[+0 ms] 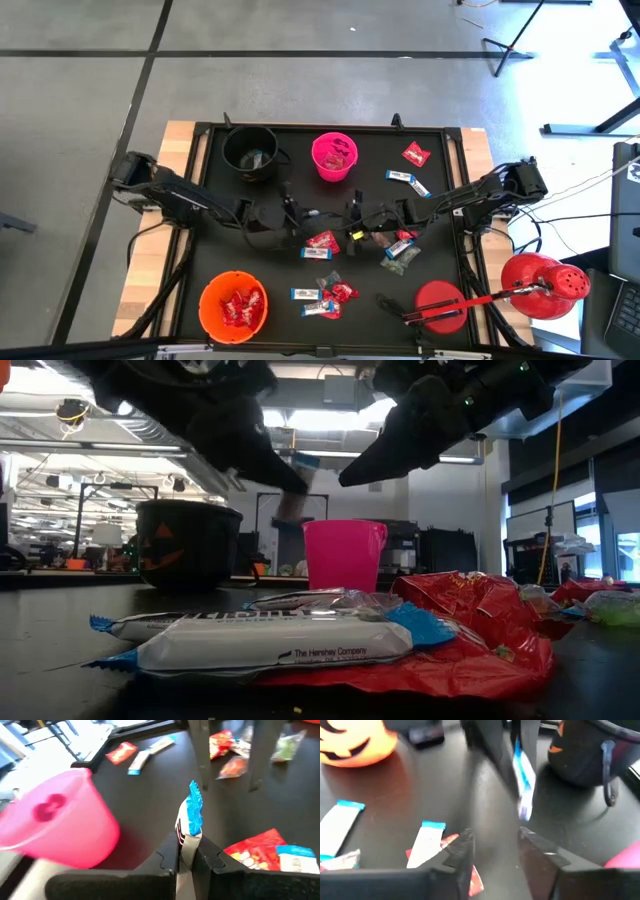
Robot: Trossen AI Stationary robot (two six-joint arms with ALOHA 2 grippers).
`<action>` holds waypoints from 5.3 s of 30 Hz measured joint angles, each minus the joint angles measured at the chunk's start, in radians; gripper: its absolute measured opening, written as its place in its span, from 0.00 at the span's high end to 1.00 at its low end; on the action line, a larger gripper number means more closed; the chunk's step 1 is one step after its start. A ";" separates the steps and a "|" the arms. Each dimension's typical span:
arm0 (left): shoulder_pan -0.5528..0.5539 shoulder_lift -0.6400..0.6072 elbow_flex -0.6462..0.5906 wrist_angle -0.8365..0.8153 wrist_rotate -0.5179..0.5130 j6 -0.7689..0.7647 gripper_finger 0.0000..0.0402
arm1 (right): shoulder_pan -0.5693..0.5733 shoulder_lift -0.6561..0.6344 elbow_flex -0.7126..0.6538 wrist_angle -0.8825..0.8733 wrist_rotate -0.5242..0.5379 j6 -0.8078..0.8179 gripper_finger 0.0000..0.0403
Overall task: Organize candy in baskets
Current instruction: Put the white chocolate bar into the black bucket, then put the red candy into the orange bucket
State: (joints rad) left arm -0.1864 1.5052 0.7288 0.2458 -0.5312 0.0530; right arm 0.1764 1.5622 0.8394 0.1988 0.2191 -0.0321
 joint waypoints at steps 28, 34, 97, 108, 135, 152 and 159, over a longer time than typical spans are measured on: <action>0.429 -0.627 0.001 -0.617 -0.260 -0.149 0.93 | 0.000 -0.020 0.000 -0.008 0.059 0.001 0.51; 0.530 -0.627 0.000 -0.684 -0.176 -0.177 0.77 | 0.000 -0.020 0.000 -0.008 0.059 0.001 0.51; 0.153 -0.457 0.000 -0.413 0.076 -0.077 0.64 | 0.092 0.385 0.069 0.135 -0.063 0.053 0.42; 0.153 -0.457 0.000 -0.413 0.076 -0.078 0.64 | 0.092 0.383 0.070 0.126 -0.080 0.053 0.81; 0.153 -0.457 0.000 -0.417 0.077 -0.123 0.64 | 0.090 0.297 0.068 0.069 -0.046 0.025 0.99; 0.153 -0.457 0.000 -0.417 0.080 -0.129 0.64 | 0.059 0.348 0.069 0.010 -0.029 0.159 0.32; 0.152 -0.457 0.000 -0.419 0.080 -0.131 0.64 | 0.044 0.361 0.072 0.000 -0.040 0.166 0.44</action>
State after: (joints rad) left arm -0.0341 1.0485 0.7288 -0.1736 -0.4511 -0.0780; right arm 0.2208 1.9232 0.9119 0.1990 0.1793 0.1334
